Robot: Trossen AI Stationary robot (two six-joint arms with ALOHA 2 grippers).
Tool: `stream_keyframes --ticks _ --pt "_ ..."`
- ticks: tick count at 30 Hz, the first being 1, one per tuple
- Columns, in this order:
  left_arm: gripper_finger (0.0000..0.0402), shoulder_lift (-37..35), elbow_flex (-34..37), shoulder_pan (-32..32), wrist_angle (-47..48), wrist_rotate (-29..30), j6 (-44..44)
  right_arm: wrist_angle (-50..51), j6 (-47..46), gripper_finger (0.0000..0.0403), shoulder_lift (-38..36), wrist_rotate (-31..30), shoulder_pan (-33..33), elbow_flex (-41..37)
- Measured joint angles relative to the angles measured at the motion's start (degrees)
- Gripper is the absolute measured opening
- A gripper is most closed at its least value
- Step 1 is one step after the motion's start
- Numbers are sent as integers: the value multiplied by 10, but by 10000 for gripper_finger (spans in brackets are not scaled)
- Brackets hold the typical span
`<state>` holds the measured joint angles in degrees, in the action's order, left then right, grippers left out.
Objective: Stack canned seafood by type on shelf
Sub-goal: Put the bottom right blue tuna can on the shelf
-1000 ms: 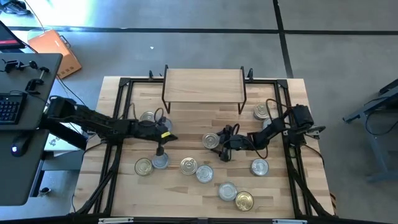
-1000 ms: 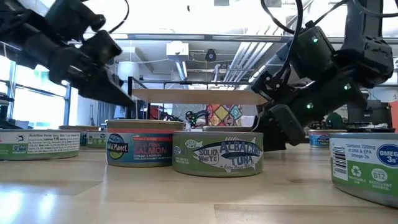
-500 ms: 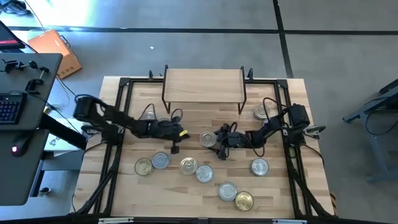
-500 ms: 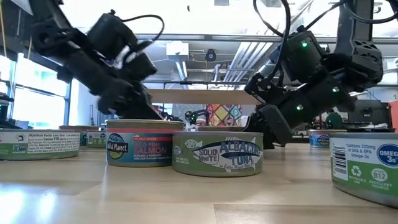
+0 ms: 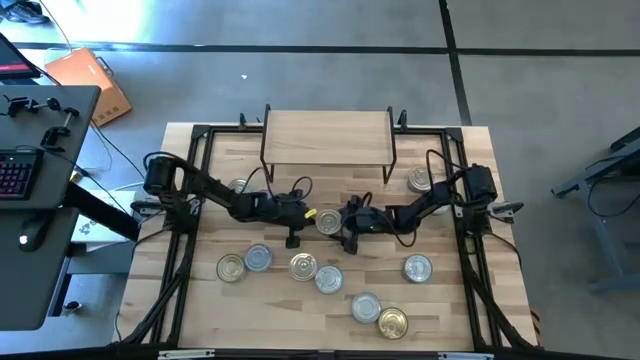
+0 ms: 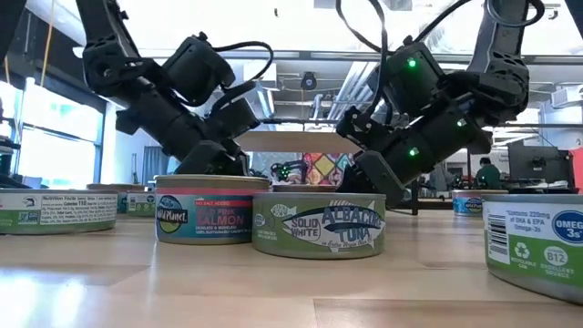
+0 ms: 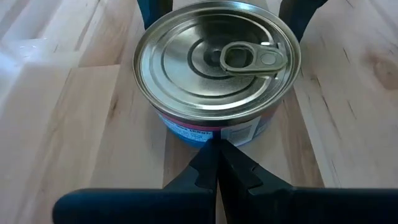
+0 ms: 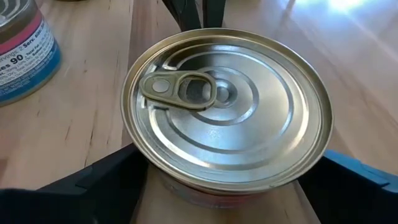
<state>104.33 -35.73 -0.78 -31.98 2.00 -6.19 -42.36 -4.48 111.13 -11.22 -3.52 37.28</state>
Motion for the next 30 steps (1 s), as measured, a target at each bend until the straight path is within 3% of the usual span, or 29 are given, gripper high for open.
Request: stream_keyframes --ticks 10,19,30 --pt "0 -8 -1 0 9 3 -1 -3 -19 328 0 -6 -5 -2" --pt "0 -31 -8 1 47 28 -1 -2 -83 311 -4 -61 -38 -21" --pt "0 -52 -7 1 102 51 -5 131 -104 259 -85 -104 -68 -23"
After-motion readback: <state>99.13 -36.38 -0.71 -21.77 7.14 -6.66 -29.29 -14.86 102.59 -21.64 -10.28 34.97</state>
